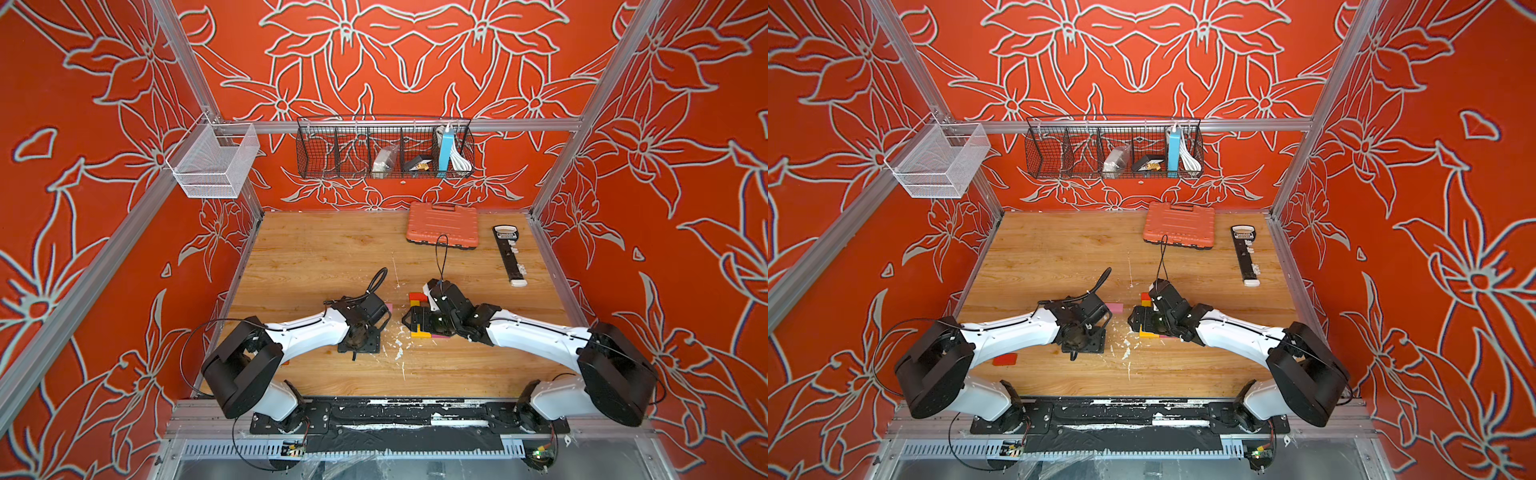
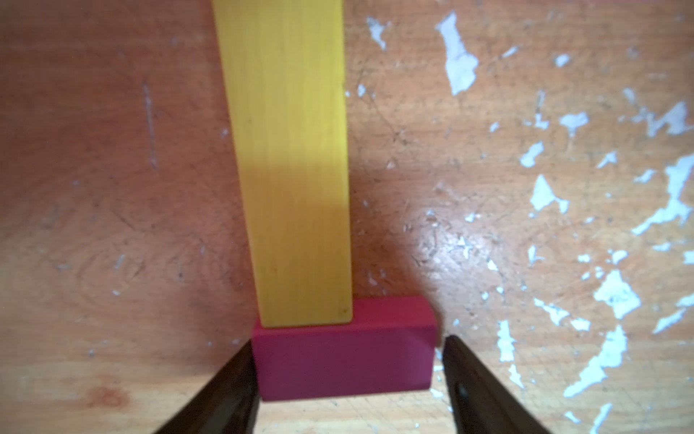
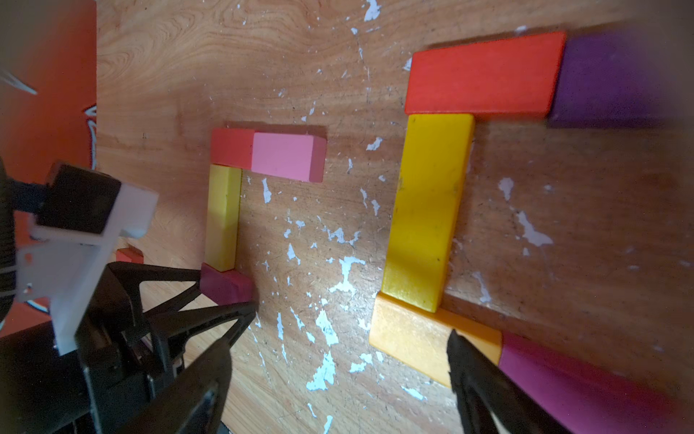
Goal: Assemble the letter c with building blocks
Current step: Assemble the building block at the center of the board, then adjust the building block at the center of the board.
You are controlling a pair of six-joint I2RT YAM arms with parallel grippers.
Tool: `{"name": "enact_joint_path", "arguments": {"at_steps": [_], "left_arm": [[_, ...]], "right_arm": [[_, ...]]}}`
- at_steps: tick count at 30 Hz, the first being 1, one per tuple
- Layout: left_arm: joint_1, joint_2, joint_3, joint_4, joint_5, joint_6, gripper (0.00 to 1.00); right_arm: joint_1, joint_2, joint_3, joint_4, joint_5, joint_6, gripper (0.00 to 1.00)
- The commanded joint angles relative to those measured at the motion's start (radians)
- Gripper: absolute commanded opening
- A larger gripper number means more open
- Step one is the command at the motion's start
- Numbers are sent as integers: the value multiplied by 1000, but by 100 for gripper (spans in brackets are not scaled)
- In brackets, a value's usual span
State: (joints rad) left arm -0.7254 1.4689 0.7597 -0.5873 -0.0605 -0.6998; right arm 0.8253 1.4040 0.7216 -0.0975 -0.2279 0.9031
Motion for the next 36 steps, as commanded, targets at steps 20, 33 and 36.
{"name": "enact_joint_path", "arguments": {"at_steps": [20, 33, 36], "left_arm": [[429, -548, 27, -457, 42, -125, 99], [752, -547, -72, -447, 70, -265, 99], [775, -550, -58, -462, 36, -271, 99]], "right_arm": [[5, 74, 163, -113, -85, -185, 92], [11, 145, 249, -192, -122, -272, 92], [12, 144, 252, -206, -147, -266, 91]]}}
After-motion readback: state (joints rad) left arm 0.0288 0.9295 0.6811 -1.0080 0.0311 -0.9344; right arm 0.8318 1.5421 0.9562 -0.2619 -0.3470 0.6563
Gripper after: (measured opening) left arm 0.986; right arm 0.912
